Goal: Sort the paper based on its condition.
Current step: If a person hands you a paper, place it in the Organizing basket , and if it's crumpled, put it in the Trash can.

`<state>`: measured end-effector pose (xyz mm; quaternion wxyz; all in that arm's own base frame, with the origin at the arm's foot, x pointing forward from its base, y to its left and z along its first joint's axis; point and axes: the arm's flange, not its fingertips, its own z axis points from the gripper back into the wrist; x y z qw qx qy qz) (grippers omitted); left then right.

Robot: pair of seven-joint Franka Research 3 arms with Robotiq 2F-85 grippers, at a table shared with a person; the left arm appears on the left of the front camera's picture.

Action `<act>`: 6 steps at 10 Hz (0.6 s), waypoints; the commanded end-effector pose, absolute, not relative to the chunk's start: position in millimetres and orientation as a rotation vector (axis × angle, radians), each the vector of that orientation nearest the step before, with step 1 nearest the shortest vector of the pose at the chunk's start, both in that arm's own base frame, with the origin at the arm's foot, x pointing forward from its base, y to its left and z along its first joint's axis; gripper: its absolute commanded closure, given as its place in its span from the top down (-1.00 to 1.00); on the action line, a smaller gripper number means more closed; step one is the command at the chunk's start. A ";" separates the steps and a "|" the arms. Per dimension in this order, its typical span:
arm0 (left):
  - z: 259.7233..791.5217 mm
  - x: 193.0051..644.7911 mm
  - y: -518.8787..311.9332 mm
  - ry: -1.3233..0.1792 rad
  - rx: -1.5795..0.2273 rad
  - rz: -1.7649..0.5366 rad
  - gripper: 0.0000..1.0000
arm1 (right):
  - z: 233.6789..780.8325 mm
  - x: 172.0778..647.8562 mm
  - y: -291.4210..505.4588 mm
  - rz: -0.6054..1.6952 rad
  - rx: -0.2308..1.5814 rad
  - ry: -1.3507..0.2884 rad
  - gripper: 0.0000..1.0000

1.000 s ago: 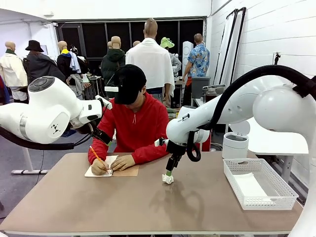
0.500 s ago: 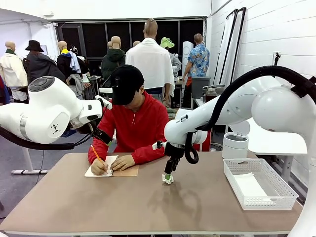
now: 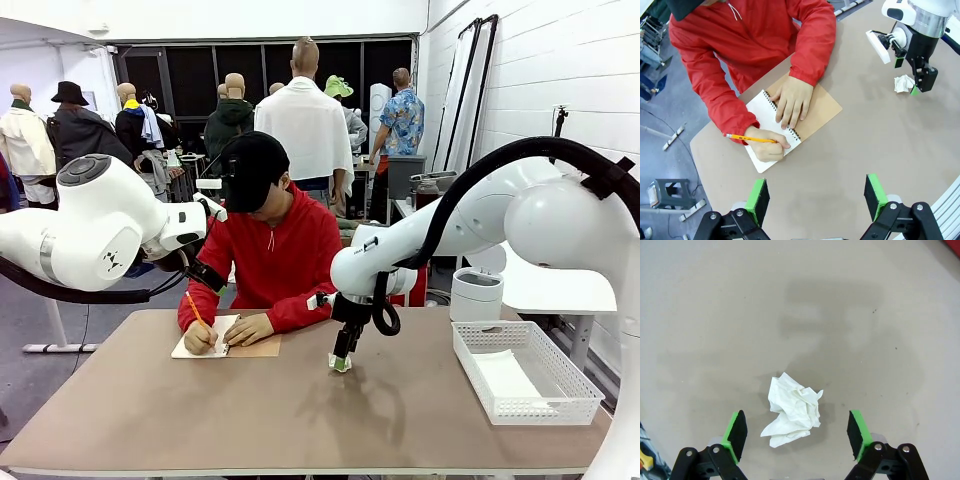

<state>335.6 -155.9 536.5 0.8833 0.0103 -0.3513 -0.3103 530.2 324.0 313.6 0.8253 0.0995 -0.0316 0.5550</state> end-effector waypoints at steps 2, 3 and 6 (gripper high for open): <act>536.4 335.5 -155.3 -0.729 0.024 -0.649 1.00 | 313.6 536.6 329.5 1.194 0.194 -0.038 1.00; 536.4 335.5 -155.3 -0.729 0.024 -0.649 1.00 | 313.6 536.9 330.9 1.190 0.188 -0.034 1.00; 536.4 335.5 -155.3 -0.729 0.024 -0.649 1.00 | 313.5 537.0 334.1 1.177 0.170 -0.005 0.48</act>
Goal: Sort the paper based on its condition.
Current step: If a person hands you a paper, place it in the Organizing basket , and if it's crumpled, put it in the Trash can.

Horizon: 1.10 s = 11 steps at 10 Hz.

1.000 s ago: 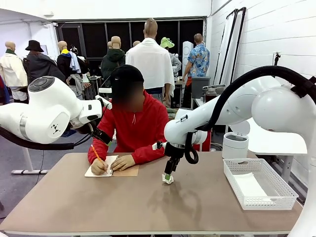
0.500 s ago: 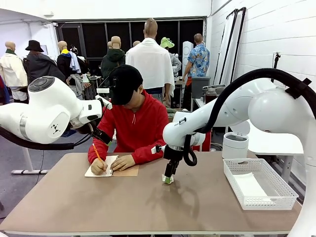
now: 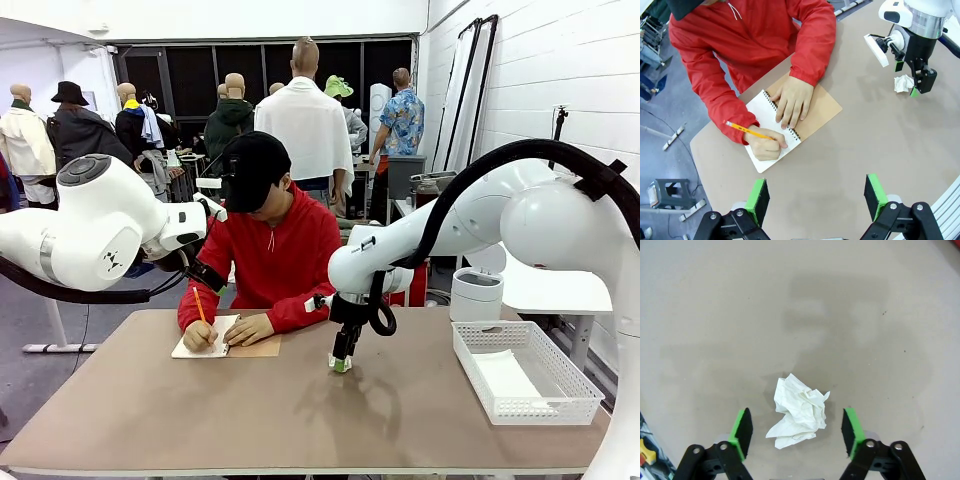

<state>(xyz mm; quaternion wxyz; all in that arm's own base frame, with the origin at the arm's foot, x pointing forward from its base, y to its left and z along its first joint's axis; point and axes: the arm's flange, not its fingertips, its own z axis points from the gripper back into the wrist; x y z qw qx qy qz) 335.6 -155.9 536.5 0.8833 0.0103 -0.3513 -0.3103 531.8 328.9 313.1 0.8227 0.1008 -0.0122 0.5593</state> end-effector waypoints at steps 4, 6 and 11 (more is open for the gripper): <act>536.4 335.5 -155.3 -0.729 0.024 -0.649 1.00 | 313.3 540.6 335.4 1.173 0.191 -0.003 -0.27; 536.4 335.5 -155.3 -0.729 0.024 -0.649 1.00 | 314.1 541.0 335.4 1.172 0.189 -0.005 -1.00; 536.4 335.5 -155.3 -0.729 0.024 -0.649 1.00 | 329.4 537.5 331.0 1.114 0.198 -0.012 -1.00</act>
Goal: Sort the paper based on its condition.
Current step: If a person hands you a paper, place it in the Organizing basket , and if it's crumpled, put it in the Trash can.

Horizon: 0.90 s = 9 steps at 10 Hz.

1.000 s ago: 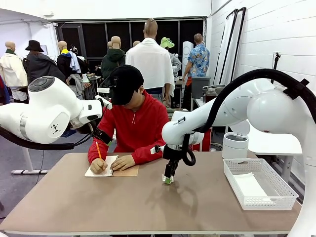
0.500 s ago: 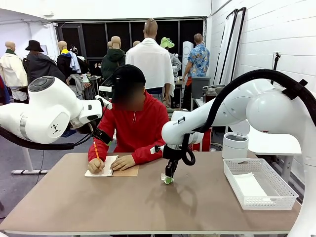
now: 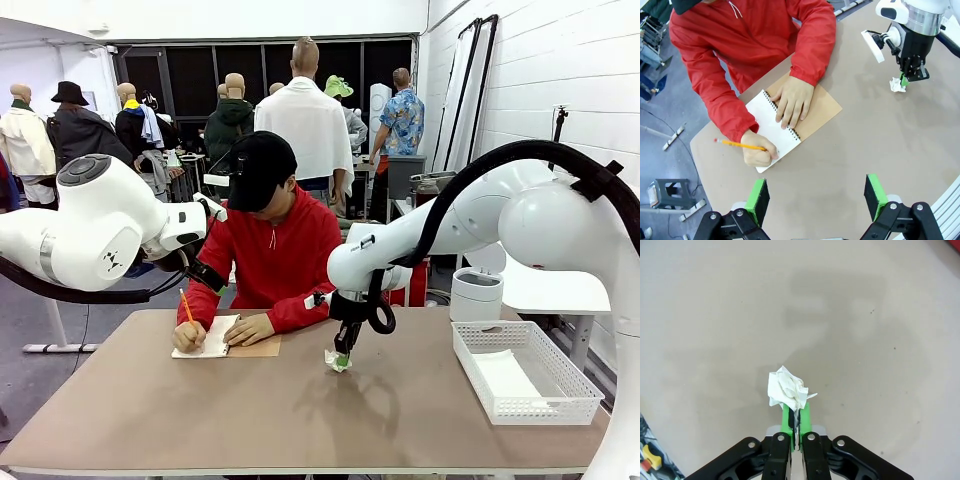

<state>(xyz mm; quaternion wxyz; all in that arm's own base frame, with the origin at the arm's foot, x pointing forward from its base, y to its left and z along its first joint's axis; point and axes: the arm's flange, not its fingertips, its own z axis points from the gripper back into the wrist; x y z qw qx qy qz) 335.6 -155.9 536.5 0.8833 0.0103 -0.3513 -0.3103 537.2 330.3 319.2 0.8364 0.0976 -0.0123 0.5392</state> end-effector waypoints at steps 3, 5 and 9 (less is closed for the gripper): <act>536.4 335.5 -155.3 -0.729 0.024 -0.649 1.00 | 393.6 518.0 289.8 0.916 0.195 -0.082 -1.00; 536.4 335.5 -155.3 -0.729 0.024 -0.649 1.00 | 438.2 507.3 235.5 0.713 0.141 -0.176 -1.00; 536.4 335.5 -155.3 -0.729 0.024 -0.649 1.00 | 486.8 520.8 137.4 0.358 0.037 -0.274 -1.00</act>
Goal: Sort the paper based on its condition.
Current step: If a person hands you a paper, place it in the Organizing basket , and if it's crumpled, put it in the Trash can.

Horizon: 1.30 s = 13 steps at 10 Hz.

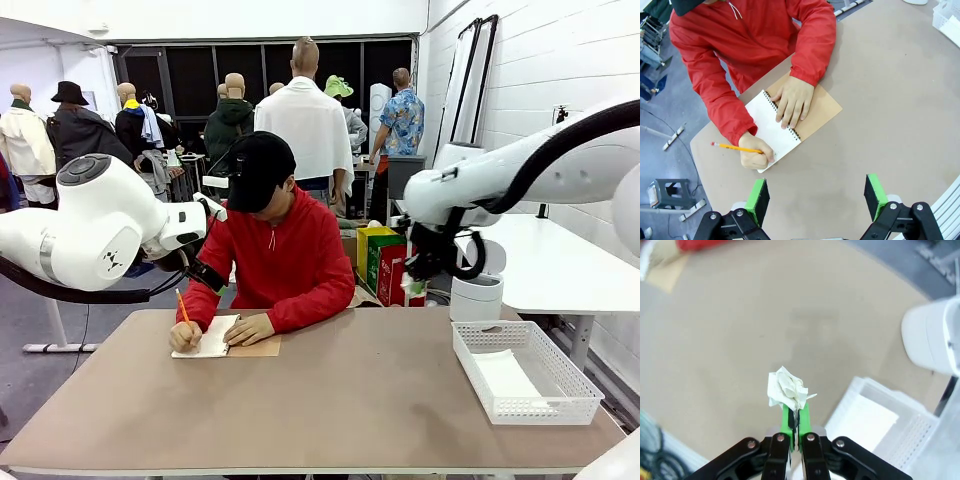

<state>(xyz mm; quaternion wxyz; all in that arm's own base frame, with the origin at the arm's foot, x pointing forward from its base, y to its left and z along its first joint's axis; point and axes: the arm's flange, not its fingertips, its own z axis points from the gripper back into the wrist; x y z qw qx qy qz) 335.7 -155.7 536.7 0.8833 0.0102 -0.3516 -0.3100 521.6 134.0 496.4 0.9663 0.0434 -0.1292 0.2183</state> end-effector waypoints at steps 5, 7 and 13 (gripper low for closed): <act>536.4 335.5 -155.3 -0.729 0.024 -0.649 1.00 | 499.4 528.7 106.3 0.326 0.058 -0.285 -1.00; 536.4 335.5 -155.3 -0.729 0.024 -0.649 1.00 | 499.4 528.7 106.3 0.326 0.058 -0.285 -1.00; 536.4 335.5 -155.3 -0.729 0.024 -0.649 1.00 | 495.5 585.4 59.4 -0.001 -0.020 -0.423 -1.00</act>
